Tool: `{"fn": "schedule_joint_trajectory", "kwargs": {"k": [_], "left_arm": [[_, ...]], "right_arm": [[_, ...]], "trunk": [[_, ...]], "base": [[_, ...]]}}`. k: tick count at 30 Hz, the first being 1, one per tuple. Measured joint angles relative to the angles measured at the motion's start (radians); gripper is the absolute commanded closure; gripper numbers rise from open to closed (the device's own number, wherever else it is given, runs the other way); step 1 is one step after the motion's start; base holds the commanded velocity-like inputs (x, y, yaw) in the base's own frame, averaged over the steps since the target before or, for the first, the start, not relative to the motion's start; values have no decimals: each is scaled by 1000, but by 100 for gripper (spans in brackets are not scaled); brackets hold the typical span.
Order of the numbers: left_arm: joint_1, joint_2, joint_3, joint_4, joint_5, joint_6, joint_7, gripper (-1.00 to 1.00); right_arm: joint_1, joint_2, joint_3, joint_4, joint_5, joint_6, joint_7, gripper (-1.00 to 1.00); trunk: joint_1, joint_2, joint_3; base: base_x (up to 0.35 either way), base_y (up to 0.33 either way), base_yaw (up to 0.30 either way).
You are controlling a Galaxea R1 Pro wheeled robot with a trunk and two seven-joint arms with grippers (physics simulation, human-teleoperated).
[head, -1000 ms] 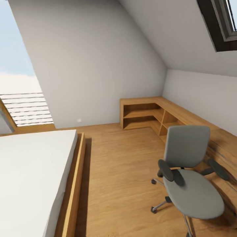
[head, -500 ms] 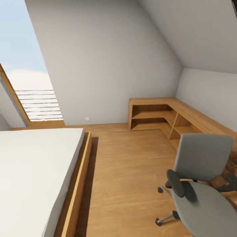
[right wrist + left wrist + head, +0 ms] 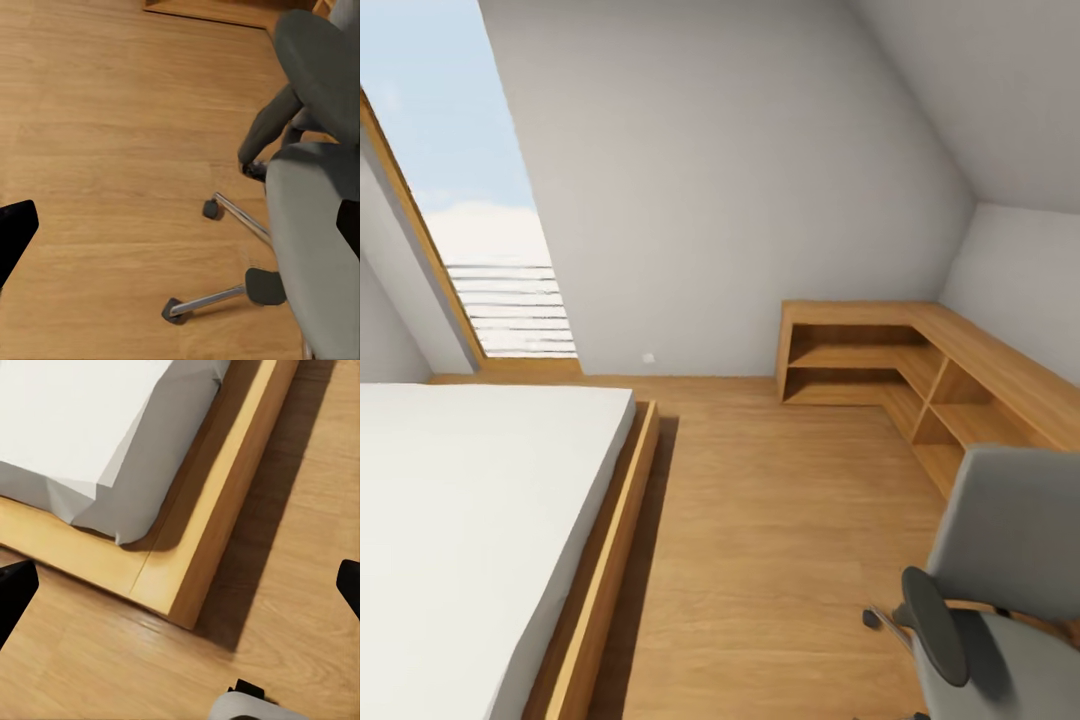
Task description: In the bedroom, organize the workspace by keeping the computer under the desk, ensuring the monitor is on the desk, placing the keyboard on the desk next to the monitor, placing the mouse on the desk next to the keyboard, moving the folder from the swivel chair onto the desk next to the mouse, stacking the notebook on top of the folder with the pen on top of the notebook, and positioning the swivel chair next to the desk.
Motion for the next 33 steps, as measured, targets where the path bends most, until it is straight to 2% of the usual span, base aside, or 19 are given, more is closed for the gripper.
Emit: {"fn": "schedule_joint_trajectory", "kwargs": {"k": [12, 33], "left_arm": [[0, 1, 0, 0, 0, 0, -1, -100], [0, 1, 1, 3, 1, 1, -1, -100]], "right_arm": [[0, 0, 0, 0, 0, 0, 0, -100], [0, 0, 0, 0, 1, 0, 1, -100]], "trunk": [[0, 0, -11], [0, 0, -13]], "base": [[318, -30, 166], [329, -1, 15]]}}
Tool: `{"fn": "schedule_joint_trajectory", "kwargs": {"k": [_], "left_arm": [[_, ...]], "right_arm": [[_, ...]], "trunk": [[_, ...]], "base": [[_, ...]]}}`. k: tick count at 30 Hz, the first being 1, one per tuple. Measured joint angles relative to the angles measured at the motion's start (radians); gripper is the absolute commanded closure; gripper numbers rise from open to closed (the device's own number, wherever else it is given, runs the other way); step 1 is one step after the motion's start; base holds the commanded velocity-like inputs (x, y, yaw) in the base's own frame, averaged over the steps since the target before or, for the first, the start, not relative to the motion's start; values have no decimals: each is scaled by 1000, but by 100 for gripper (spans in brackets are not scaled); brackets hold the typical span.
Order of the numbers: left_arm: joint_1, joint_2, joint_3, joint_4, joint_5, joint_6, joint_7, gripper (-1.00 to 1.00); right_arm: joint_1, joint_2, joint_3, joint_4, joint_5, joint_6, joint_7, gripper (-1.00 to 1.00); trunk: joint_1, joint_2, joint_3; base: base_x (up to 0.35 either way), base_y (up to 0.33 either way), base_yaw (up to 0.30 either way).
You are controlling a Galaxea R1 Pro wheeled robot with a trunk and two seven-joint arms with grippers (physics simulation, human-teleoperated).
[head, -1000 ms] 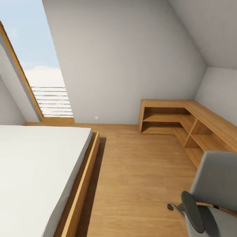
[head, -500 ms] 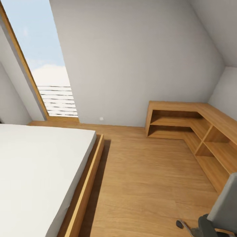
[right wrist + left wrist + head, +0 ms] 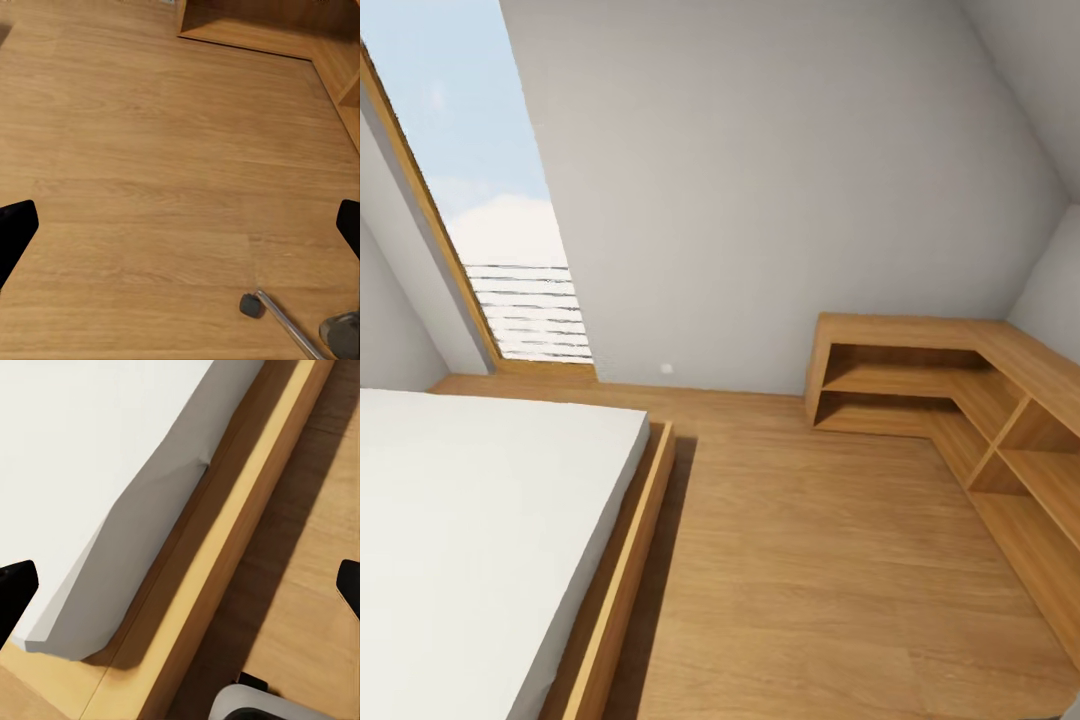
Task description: In the bedroom, organize the workspace by keeping the computer under the desk, ensuring the monitor is on the desk, placing the keyboard on the desk next to the monitor, placing the mouse on the desk next to the keyboard, moving the folder from the swivel chair onto the desk next to the mouse, stacking the notebook on top of the folder with the pen on top of the notebook, and positioning the swivel chair next to the desk.
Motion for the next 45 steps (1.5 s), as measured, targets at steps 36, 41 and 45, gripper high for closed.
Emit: {"fn": "schedule_joint_trajectory", "kwargs": {"k": [36, 41, 45], "left_arm": [[0, 1, 0, 2, 0, 1, 0, -100], [0, 2, 0, 2, 0, 1, 0, -100], [0, 4, 1, 2, 0, 1, 0, -100]], "right_arm": [[0, 0, 3, 0, 6, 0, 2, -100], [0, 0, 3, 0, 6, 0, 2, -100], [0, 0, 3, 0, 5, 0, 2, -100]], "trunk": [[0, 0, 19], [0, 0, 21], [0, 0, 22]], "base": [[329, 0, -171], [329, 0, -245], [329, 0, -235]]}}
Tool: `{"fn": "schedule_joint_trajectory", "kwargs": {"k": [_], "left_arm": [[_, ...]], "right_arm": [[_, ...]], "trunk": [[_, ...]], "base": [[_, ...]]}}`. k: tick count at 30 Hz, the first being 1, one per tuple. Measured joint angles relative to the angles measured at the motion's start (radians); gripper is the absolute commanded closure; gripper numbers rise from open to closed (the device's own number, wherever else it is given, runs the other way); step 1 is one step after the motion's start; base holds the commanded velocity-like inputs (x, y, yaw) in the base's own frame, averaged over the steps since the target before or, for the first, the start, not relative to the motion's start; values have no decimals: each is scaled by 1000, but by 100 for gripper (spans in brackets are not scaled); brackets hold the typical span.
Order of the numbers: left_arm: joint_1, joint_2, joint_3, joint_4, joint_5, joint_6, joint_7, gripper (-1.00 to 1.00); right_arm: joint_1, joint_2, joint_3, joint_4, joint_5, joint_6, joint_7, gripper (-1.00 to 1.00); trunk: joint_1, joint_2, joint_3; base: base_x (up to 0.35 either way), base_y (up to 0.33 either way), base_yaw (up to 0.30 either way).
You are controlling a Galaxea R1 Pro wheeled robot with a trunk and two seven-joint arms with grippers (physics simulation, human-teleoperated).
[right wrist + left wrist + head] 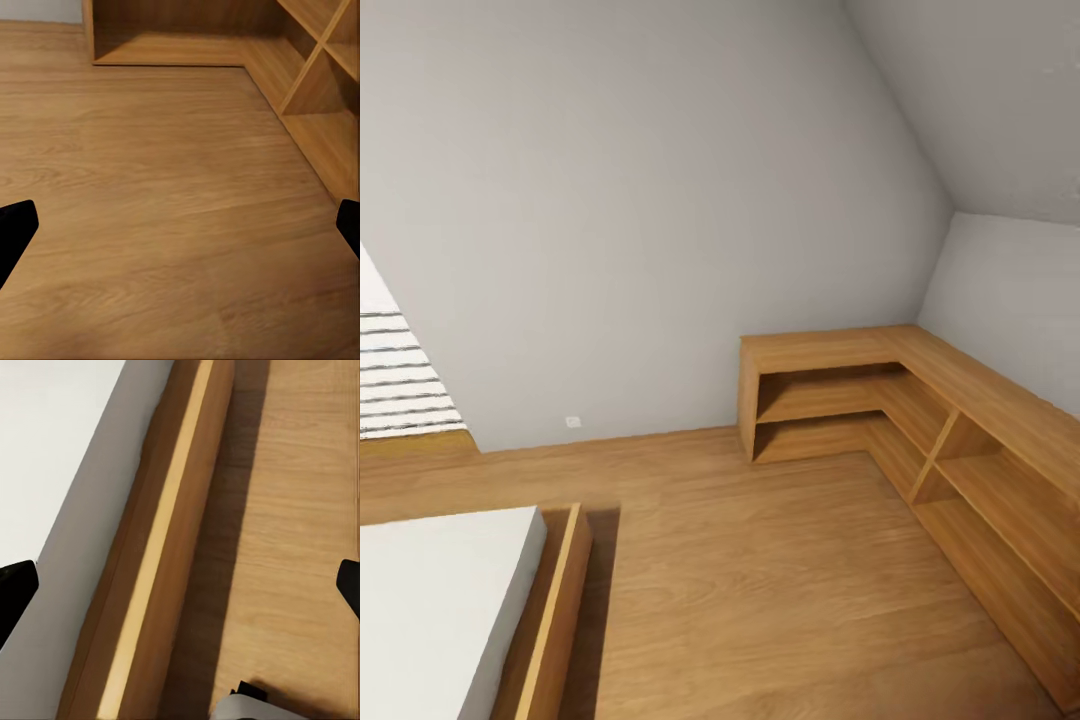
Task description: In the bedroom, organize the workspace by keeping the computer under the desk, ensuring the monitor is on the desk, placing the keyboard on the desk next to the monitor, placing the mouse on the desk next to the keyboard, moving the folder from the swivel chair onto the desk next to the mouse, stacking the notebook on top of the folder with the pen on top of the notebook, and positioning the swivel chair next to the desk.
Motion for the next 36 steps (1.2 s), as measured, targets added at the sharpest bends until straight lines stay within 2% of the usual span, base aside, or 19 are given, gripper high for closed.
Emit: {"fn": "schedule_joint_trajectory", "kwargs": {"k": [11, 36], "left_arm": [[0, 2, -1, 0, 0, 0, 0, -100], [0, 3, -1, 0, 0, 0, 0, -100]], "right_arm": [[0, 0, 0, 0, 0, 0, 0, -100], [0, -1, 0, 0, 0, 0, 0, -100]], "trunk": [[0, 0, 0], [0, 0, 0]], "base": [[329, 0, -128], [329, 0, -6]]}}
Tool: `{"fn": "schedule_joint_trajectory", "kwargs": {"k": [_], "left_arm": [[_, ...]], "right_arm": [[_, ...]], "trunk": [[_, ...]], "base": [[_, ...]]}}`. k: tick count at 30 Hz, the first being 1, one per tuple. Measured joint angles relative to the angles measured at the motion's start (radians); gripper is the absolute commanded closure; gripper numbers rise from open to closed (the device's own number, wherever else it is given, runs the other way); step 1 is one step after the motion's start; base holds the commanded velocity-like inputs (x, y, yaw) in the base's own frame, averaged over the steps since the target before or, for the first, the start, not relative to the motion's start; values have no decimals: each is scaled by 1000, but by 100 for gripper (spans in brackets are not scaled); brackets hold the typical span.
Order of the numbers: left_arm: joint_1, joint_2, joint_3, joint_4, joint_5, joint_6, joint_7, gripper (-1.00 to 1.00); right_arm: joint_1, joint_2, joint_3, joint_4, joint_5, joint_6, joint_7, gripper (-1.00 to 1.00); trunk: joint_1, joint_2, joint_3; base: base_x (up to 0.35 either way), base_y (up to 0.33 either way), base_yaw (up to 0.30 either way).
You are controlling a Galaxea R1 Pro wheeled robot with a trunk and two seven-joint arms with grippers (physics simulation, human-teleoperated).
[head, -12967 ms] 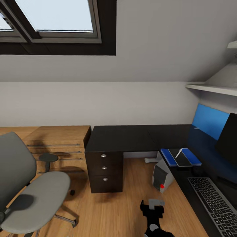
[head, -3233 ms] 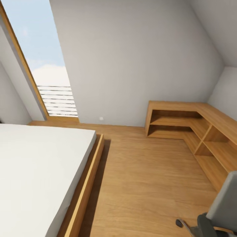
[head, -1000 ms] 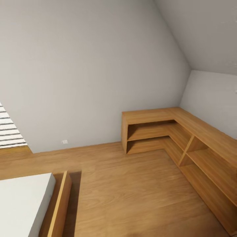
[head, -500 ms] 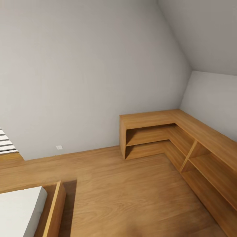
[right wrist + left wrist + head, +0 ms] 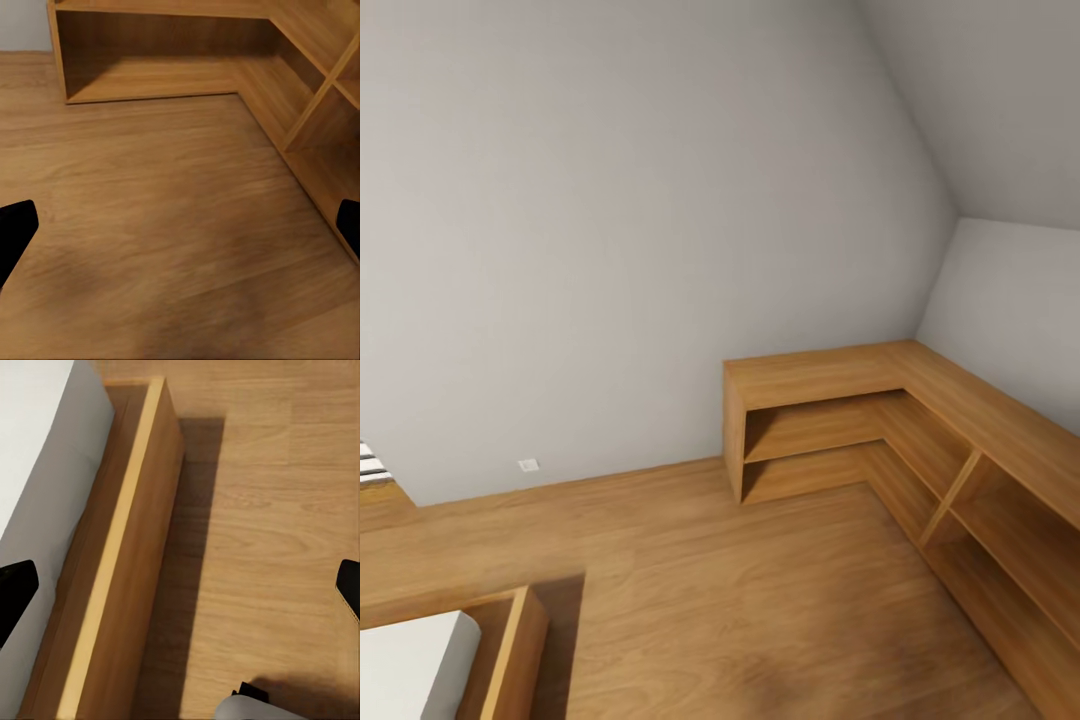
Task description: In the bedroom, organize the workspace by keeping the computer under the desk, ensuring the monitor is on the desk, placing the keyboard on the desk next to the monitor, placing the mouse on the desk next to the keyboard, moving the folder from the swivel chair onto the desk next to the mouse, stacking the notebook on top of the folder with the pen on top of the notebook, and positioning the swivel chair next to the desk.
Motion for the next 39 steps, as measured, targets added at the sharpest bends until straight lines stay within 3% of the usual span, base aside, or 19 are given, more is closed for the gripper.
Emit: {"fn": "schedule_joint_trajectory", "kwargs": {"k": [17, 26, 34, 39], "left_arm": [[0, 0, 0, 0, 0, 3, 0, -100], [0, 0, 0, 0, -1, 58, -3, -100], [0, -1, 1, -1, -1, 75, -3, -100], [0, -2, 2, -1, -1, 79, -1, -100]], "right_arm": [[0, -1, 0, 0, 0, 0, 0, -100], [0, -1, -1, 0, -3, 0, 0, -100], [0, -1, -1, 0, -1, 0, 0, -100], [1, -1, -1, 0, 0, 0, 0, -100]], "trunk": [[0, 0, 0], [1, 0, 0], [1, 0, 0], [-19, 35, 16]], "base": [[294, 0, 0], [54, 0, -15], [4, 0, -215], [1, 0, -256]]}}
